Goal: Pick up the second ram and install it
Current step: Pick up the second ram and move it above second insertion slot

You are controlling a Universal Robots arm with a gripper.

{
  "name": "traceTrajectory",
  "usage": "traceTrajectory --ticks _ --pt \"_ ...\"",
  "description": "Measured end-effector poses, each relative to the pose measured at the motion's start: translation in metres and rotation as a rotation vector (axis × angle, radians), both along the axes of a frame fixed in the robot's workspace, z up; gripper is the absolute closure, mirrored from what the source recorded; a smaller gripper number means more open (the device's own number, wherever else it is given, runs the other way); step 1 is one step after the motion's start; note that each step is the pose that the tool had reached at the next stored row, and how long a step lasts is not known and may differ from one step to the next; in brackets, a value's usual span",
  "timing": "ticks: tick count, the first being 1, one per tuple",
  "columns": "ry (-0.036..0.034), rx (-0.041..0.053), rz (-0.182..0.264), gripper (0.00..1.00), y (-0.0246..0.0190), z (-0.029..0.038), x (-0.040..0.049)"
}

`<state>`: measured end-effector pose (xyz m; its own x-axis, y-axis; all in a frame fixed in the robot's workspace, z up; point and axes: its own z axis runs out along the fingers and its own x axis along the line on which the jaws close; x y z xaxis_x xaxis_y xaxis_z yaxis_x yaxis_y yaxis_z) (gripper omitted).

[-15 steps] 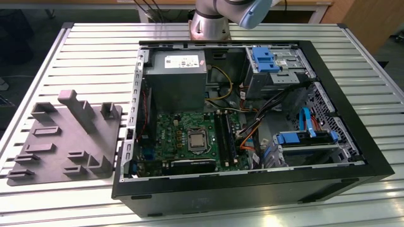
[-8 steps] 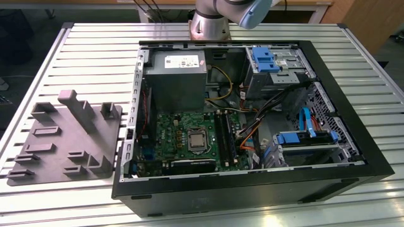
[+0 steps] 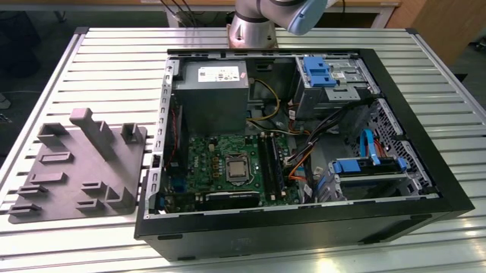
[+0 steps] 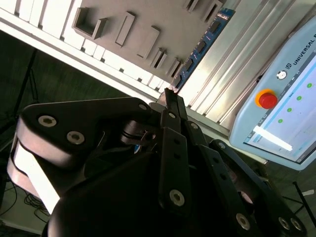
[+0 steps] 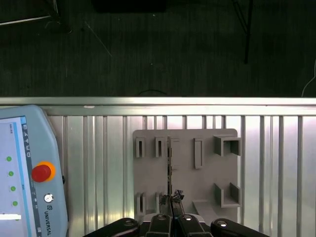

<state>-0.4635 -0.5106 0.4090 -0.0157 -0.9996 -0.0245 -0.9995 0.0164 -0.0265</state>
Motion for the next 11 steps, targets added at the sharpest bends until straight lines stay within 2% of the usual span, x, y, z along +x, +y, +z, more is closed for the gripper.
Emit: traceTrajectory --ticks 11 --pt "-0.0001 -0.0001 0.000 0.88 0.0000 0.0003 0.0021"
